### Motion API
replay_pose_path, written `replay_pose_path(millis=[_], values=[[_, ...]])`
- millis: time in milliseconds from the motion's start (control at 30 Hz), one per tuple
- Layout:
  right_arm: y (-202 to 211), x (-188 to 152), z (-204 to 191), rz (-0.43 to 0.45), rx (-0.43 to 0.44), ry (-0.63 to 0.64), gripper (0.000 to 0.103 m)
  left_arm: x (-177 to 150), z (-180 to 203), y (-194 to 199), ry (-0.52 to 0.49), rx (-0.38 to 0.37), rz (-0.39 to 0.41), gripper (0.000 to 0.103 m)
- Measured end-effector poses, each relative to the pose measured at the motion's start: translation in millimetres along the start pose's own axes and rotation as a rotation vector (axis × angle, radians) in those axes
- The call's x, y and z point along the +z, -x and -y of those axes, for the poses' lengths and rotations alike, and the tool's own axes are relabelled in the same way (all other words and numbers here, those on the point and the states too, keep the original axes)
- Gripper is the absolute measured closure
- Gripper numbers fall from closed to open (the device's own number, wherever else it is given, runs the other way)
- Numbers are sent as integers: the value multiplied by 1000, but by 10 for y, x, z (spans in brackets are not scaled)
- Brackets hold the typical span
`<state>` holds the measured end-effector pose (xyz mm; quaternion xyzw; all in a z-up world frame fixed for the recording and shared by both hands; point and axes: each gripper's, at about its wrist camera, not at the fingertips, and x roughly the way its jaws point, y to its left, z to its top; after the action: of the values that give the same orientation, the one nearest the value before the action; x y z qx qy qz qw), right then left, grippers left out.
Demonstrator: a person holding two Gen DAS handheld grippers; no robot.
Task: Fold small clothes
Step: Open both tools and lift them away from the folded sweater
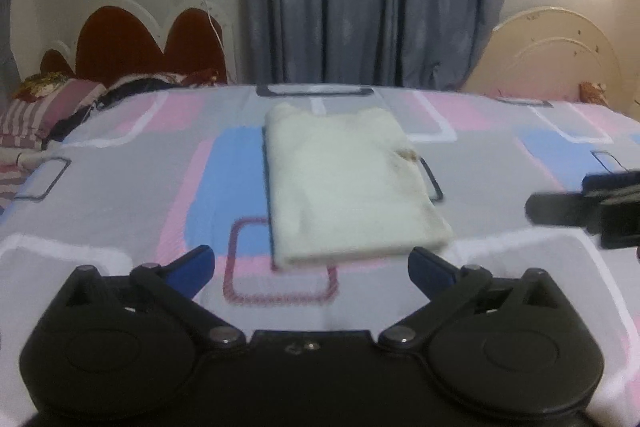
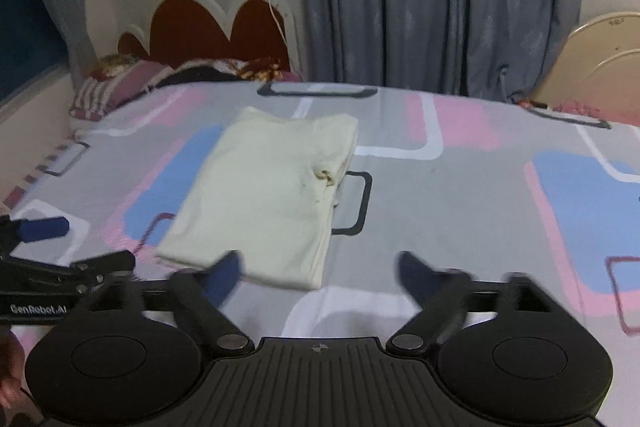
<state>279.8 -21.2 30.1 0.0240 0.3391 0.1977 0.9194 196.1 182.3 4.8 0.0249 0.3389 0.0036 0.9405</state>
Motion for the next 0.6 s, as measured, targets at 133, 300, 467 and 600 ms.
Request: replay_pose_path(millis=[133,300,467,600], values=[[397,-176,-178,-6,22,22,0,-151,52,423,24,34,11,0],[880,-417,-385,32,-20,99,0,-322,28,1004,126,-13,34,0],[1287,-627,-440,61,-38,90,0,-460,136,1445,108,-5,83,0],[1571,-787,-534,70,-44,107,0,-514,250,1679,97,-18,114,0]])
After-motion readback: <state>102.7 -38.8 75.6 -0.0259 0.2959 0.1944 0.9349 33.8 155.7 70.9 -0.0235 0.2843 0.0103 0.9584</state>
